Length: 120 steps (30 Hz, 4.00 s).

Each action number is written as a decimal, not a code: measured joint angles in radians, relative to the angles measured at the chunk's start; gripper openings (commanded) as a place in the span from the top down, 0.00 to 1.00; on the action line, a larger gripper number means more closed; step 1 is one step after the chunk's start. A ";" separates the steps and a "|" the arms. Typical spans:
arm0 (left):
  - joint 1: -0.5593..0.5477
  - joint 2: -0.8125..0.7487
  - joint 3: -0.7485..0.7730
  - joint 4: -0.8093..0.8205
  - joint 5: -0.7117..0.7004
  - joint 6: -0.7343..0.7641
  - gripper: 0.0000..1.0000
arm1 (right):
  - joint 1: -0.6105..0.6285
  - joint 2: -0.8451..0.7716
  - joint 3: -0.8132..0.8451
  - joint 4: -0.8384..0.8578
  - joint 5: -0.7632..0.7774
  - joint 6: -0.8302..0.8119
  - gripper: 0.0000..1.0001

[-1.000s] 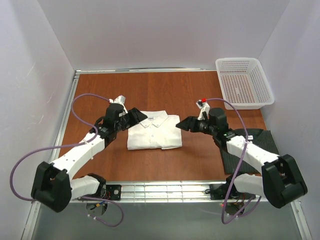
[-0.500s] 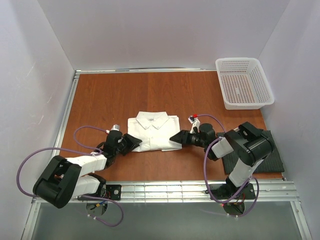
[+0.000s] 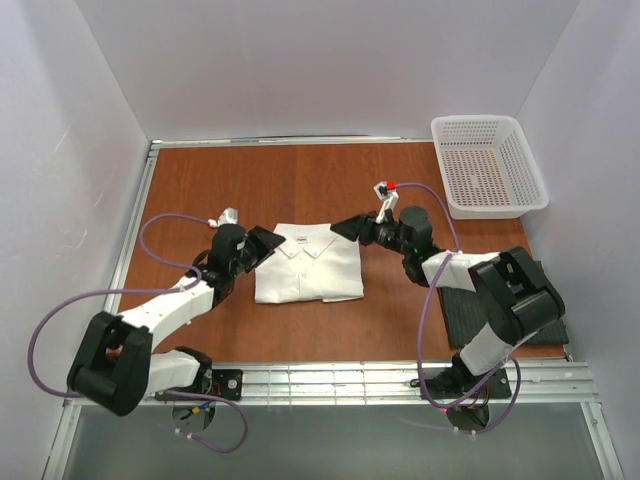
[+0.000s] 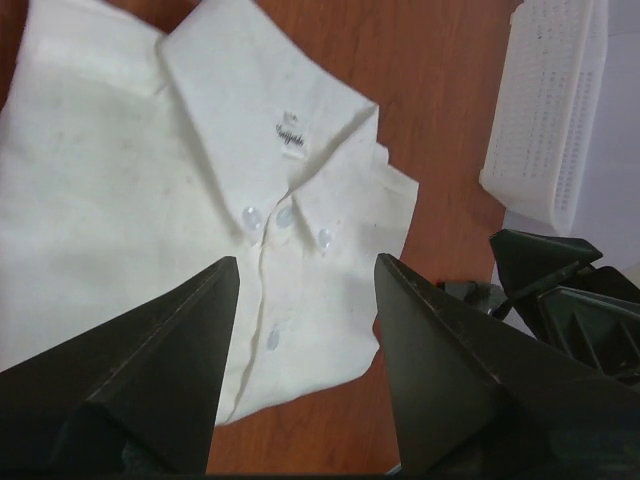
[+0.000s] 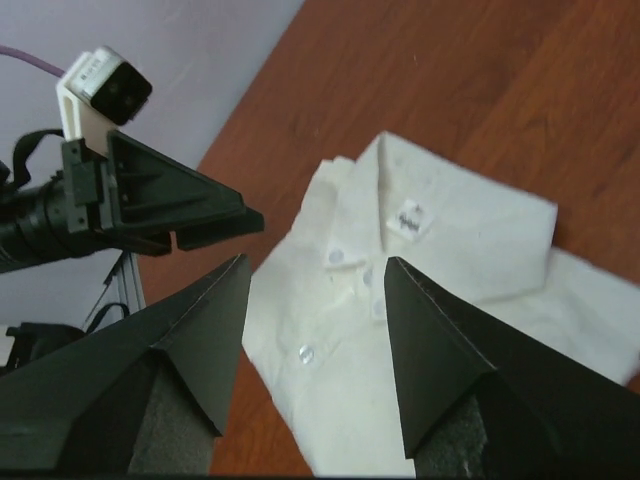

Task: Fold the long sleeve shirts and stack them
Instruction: Fold the shirt, then neatly place the folded shirt to the corner

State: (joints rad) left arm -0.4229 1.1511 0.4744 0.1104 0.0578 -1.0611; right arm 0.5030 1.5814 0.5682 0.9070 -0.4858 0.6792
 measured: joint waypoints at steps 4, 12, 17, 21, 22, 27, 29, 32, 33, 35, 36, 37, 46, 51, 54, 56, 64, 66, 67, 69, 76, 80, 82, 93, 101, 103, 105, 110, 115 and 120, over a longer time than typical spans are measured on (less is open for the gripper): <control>0.012 0.178 0.101 0.043 0.006 0.042 0.52 | -0.013 0.111 0.158 0.001 -0.003 -0.016 0.52; 0.051 0.411 0.112 0.125 0.020 0.052 0.55 | -0.067 0.367 0.207 -0.037 0.011 -0.028 0.52; 0.067 0.417 0.105 0.151 0.027 0.056 0.53 | -0.101 0.388 0.177 -0.036 0.013 -0.040 0.52; 0.069 0.361 0.106 0.089 0.006 0.093 0.44 | -0.129 0.317 0.122 -0.072 0.027 -0.076 0.51; 0.069 0.335 0.109 0.060 0.000 0.109 0.41 | -0.137 0.280 0.113 -0.122 0.043 -0.093 0.49; 0.053 0.219 0.196 -0.114 -0.063 0.211 0.15 | -0.157 0.010 0.125 -0.439 0.188 -0.243 0.49; 0.014 0.202 0.242 -0.172 -0.103 0.251 0.11 | -0.157 -0.098 0.142 -0.565 0.266 -0.294 0.48; -0.082 0.205 0.286 -0.249 -0.137 0.292 0.09 | -0.156 -0.235 0.166 -0.781 0.397 -0.347 0.36; -0.114 0.214 0.298 -0.276 -0.144 0.303 0.09 | -0.157 -0.274 0.175 -0.861 0.436 -0.361 0.33; -0.177 0.250 0.326 -0.329 -0.157 0.322 0.09 | -0.166 -0.340 0.184 -1.008 0.513 -0.378 0.24; -0.200 0.272 0.340 -0.351 -0.163 0.329 0.09 | -0.173 -0.369 0.184 -1.076 0.549 -0.383 0.18; -0.214 0.293 0.353 -0.367 -0.169 0.334 0.09 | -0.182 -0.398 0.183 -1.144 0.584 -0.382 0.15; -0.271 0.496 0.464 -0.456 -0.205 0.350 0.09 | -0.302 -0.613 0.046 -1.448 0.687 -0.338 0.01; -0.273 0.543 0.507 -0.454 -0.235 0.350 0.09 | -0.393 -0.550 0.004 -1.479 0.607 -0.319 0.01; -0.272 0.553 0.514 -0.454 -0.256 0.349 0.10 | -0.423 -0.509 -0.023 -1.454 0.551 -0.301 0.02; -0.266 0.554 0.515 -0.453 -0.259 0.350 0.10 | -0.428 -0.482 -0.053 -1.415 0.511 -0.290 0.03; -0.078 0.554 0.513 -0.456 -0.253 0.393 0.09 | -0.396 -0.375 -0.054 -1.174 0.446 -0.250 0.04; -0.034 0.553 0.514 -0.466 -0.256 0.407 0.09 | -0.325 -0.337 -0.044 -1.101 0.442 -0.222 0.04; -0.017 0.552 0.514 -0.471 -0.257 0.415 0.09 | -0.282 -0.314 -0.036 -1.067 0.436 -0.202 0.04; 0.005 0.549 0.514 -0.482 -0.259 0.429 0.10 | -0.170 -0.257 -0.008 -0.997 0.417 -0.147 0.05; 0.041 0.528 0.492 -0.494 -0.243 0.444 0.09 | 0.100 -0.045 0.150 -0.875 0.344 0.013 0.06; 0.067 0.497 0.460 -0.491 -0.227 0.444 0.09 | 0.197 0.050 0.239 -0.851 0.317 0.069 0.06; 0.076 0.474 0.438 -0.494 -0.224 0.442 0.09 | 0.228 0.067 0.258 -0.851 0.311 0.085 0.06; 0.140 0.299 0.393 -0.628 -0.197 0.431 0.07 | 0.263 0.084 0.411 -1.035 0.354 -0.011 0.12; 0.216 0.048 0.405 -0.662 -0.209 0.397 0.05 | 0.219 0.117 0.682 -1.114 0.336 -0.279 0.25; 0.252 0.002 0.361 -0.663 -0.209 0.383 0.05 | 0.200 0.171 0.743 -1.117 0.322 -0.324 0.27; 0.303 -0.019 0.303 -0.671 -0.206 0.370 0.05 | 0.185 0.236 0.789 -1.122 0.314 -0.370 0.33; 0.452 -0.020 0.178 -0.709 -0.171 0.340 0.05 | 0.168 0.394 0.869 -1.153 0.287 -0.453 0.36; 0.520 -0.021 0.122 -0.702 -0.121 0.312 0.07 | 0.168 0.509 0.926 -1.176 0.241 -0.500 0.32; 0.525 0.006 0.068 -0.667 -0.060 0.292 0.08 | 0.168 0.568 0.985 -1.179 0.201 -0.514 0.31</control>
State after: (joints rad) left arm 0.1020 1.1576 0.5426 -0.5564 -0.0017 -0.7689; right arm 0.6708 2.1490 1.5532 -0.2718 -0.2848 0.1654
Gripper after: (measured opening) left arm 0.927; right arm 0.686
